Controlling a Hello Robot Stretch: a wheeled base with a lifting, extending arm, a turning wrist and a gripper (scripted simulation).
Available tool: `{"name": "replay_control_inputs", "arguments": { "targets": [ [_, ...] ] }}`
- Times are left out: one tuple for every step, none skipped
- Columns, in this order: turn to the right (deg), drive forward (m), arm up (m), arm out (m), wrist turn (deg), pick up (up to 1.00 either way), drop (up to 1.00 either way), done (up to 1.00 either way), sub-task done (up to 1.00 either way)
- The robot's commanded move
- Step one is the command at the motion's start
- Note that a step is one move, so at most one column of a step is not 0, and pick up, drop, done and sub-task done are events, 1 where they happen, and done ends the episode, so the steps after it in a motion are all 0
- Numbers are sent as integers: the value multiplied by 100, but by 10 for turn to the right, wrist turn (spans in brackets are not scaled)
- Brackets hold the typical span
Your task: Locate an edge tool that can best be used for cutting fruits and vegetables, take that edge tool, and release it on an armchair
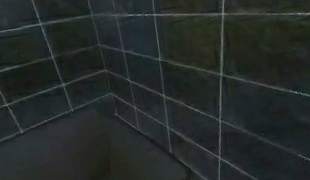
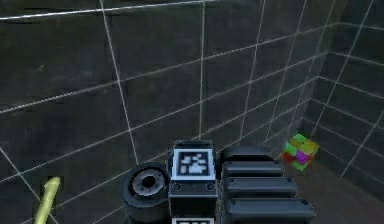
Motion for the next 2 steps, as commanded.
{"name": "replay_control_inputs", "arguments": {
  "targets": [
    [270, 0, 0, 0, 0, 0, 0, 0, 0],
    [-270, 0, 0, 0, 0, 0, 0, 0, 0]
  ]
}}
